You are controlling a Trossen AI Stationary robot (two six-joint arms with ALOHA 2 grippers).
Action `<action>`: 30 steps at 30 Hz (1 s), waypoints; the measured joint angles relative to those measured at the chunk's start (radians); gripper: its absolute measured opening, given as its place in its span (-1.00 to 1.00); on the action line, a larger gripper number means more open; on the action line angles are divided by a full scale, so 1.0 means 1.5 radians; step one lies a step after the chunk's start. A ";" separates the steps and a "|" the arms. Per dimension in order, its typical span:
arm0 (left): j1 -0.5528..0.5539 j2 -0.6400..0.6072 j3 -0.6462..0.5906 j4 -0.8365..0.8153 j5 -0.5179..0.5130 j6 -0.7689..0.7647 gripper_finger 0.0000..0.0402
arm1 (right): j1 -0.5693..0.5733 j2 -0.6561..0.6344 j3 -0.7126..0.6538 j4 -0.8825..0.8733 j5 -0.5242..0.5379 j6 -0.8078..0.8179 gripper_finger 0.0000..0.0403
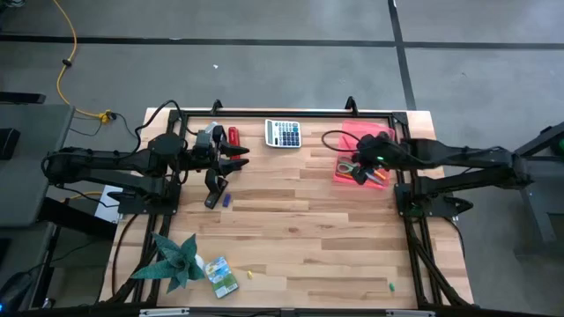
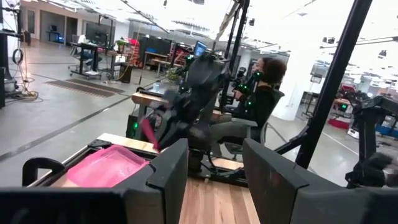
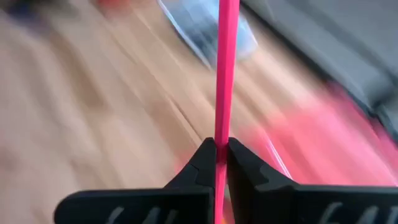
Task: Pack school essentials
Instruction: Put the pink pencil into the pink supply box
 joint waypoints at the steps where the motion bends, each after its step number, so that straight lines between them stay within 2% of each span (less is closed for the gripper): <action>1: 0.000 0.000 0.000 0.000 0.000 0.000 -0.30 | -0.023 0.018 0.002 -0.059 -0.007 0.016 -1.00; 4: 0.000 0.000 0.000 0.000 0.000 0.000 -0.30 | -0.088 0.061 -0.024 -0.166 -0.059 0.019 -1.00; 8: 0.000 0.001 0.000 0.000 0.000 0.000 -0.30 | -0.150 0.098 -0.085 -0.158 -0.130 -0.037 -1.00; 10: 0.000 0.001 0.000 0.000 0.000 0.000 -0.30 | -0.168 0.126 -0.084 -0.153 -0.151 -0.052 -1.00; 23: 0.000 0.001 0.000 0.000 0.000 0.010 -0.30 | -0.178 0.272 -0.062 -0.132 -0.161 -0.081 -1.00; 30: 0.000 0.001 0.000 0.000 0.000 0.028 -0.30 | -0.178 0.295 -0.062 -0.084 -0.167 -0.084 -1.00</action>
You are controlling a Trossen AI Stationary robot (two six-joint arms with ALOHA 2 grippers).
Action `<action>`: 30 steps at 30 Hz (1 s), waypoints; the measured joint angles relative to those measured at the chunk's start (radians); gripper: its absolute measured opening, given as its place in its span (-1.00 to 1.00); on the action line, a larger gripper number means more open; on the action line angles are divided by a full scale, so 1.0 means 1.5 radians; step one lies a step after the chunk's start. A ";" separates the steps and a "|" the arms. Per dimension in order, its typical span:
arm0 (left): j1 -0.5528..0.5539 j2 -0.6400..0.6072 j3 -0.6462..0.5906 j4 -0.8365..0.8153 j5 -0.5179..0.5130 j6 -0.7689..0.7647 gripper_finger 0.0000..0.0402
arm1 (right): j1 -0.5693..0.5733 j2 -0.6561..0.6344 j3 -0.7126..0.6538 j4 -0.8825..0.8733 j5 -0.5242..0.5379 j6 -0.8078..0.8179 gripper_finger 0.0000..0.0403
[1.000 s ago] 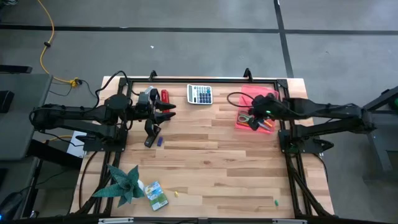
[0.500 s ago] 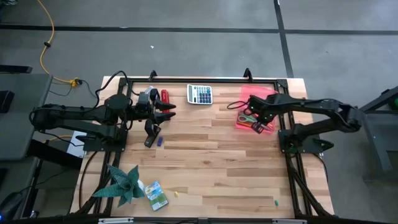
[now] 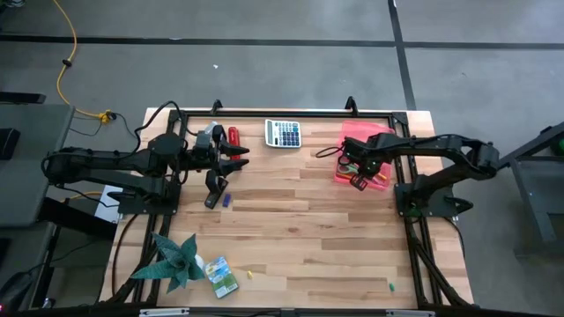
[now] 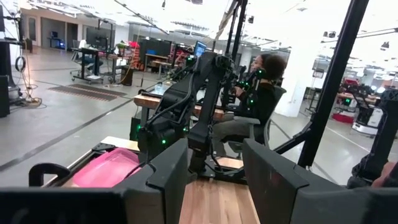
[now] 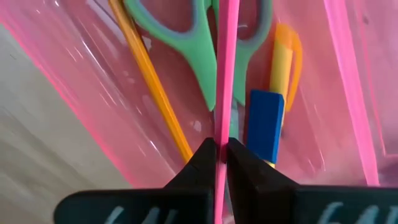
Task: Pack school essentials
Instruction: Put the pink pencil into the pink supply box, then put the green eraser into the pink supply box
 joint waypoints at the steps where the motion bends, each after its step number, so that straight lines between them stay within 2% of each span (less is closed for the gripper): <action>1: 0.000 0.000 0.000 0.000 0.000 0.000 -0.30 | 0.000 0.003 0.000 -0.001 -0.003 -0.001 -0.98; 7: 0.000 0.000 0.000 0.000 0.000 0.002 -0.30 | 0.000 0.003 0.000 0.001 -0.023 -0.007 -0.80; 15: 0.000 0.000 0.000 0.000 0.000 0.001 -0.30 | 0.000 0.000 0.024 -0.042 -0.023 -0.032 -0.27; 19: 0.000 0.000 0.000 0.000 0.005 0.001 -0.30 | 0.003 -0.050 0.060 -0.043 -0.054 -0.041 -0.08; 21: 0.000 0.000 0.000 0.000 0.005 0.000 -0.30 | 0.015 -0.105 0.059 0.035 -0.080 0.007 -0.03; 26: 0.000 0.000 0.000 0.000 0.005 0.000 -0.30 | 0.086 -0.243 -0.012 0.347 -0.082 0.123 -0.01; 30: 0.000 0.001 0.000 0.000 0.005 -0.004 -0.30 | 0.152 -0.309 -0.072 0.573 -0.070 0.127 -0.01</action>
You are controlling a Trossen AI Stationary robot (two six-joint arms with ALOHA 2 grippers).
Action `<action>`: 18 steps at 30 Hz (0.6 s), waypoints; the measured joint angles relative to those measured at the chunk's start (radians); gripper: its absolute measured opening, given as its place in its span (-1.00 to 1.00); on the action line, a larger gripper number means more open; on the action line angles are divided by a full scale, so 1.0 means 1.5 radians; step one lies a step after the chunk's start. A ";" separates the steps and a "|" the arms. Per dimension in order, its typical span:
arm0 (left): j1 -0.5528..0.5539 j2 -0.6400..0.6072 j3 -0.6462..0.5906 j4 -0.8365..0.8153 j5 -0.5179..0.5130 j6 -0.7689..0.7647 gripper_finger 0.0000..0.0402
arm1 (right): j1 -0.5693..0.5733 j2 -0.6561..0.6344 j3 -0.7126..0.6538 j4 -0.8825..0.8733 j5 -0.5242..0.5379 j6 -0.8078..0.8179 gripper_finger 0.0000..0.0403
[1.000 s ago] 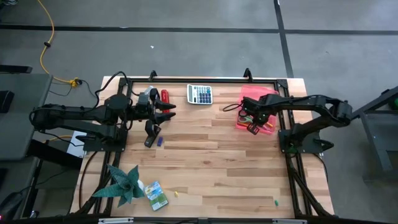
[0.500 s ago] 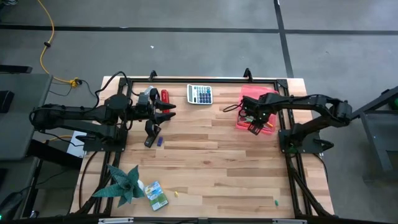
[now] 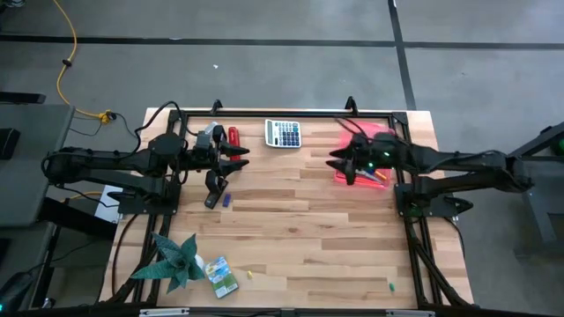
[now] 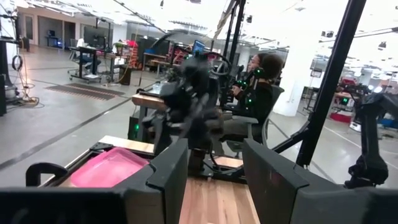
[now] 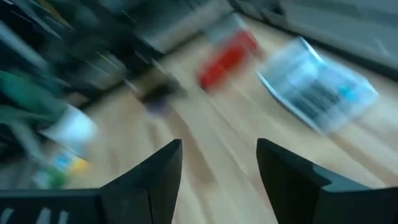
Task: Pack school essentials
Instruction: Put the green eraser into the pink supply box
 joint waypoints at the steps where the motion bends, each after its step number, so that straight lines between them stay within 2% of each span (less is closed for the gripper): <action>1: 0.000 0.000 0.000 0.000 0.000 -0.006 -0.30 | 0.016 -0.010 -0.011 0.046 0.003 -0.007 -0.01; 4: 0.000 0.000 0.000 0.000 0.000 -0.013 -0.30 | 0.058 -0.031 -0.029 0.130 0.007 -0.047 -0.01; 11: 0.000 0.000 0.000 0.000 -0.001 -0.013 -0.30 | 0.106 -0.036 -0.029 0.138 0.017 -0.143 -0.01; 18: 0.000 0.000 0.000 -0.026 -0.003 -0.014 -0.30 | 0.107 -0.036 -0.029 0.141 0.017 -0.163 -0.01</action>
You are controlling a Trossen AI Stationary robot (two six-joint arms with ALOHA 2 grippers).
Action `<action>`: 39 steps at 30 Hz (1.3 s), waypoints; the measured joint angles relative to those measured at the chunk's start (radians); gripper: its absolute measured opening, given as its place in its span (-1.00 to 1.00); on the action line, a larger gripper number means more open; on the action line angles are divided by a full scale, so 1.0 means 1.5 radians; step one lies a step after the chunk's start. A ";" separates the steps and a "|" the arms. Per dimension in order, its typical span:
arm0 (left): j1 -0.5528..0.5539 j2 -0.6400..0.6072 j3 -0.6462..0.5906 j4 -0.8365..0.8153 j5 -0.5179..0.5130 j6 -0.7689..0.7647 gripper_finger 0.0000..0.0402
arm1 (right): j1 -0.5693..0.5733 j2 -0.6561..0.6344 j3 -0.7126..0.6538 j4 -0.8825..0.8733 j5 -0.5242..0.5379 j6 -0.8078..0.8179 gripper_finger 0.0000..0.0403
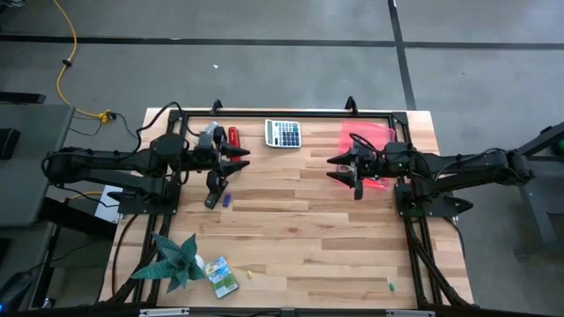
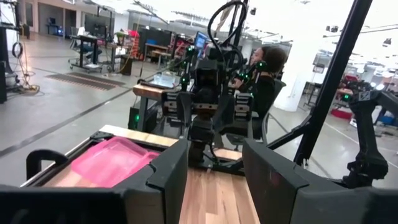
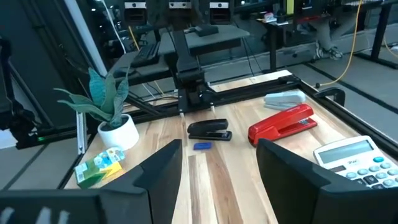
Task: Pack school essentials
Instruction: Put the green eraser into the pink supply box
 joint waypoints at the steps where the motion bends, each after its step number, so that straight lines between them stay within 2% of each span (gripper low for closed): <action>1: 0.000 0.000 0.000 -0.003 0.000 0.000 -0.30 | 0.000 0.000 0.000 0.000 0.000 -0.004 -0.01; 31: 0.000 0.000 0.000 -0.022 0.000 0.007 -0.31 | 0.000 0.002 0.001 -0.004 0.000 -0.020 -0.01; 35: 0.000 0.000 0.000 -0.026 0.001 0.019 -0.47 | 0.000 0.002 0.001 -0.005 -0.002 -0.020 -0.01; 39: 0.000 0.000 0.000 -0.026 0.002 0.025 -0.89 | 0.000 0.002 0.001 -0.004 -0.004 -0.019 -0.01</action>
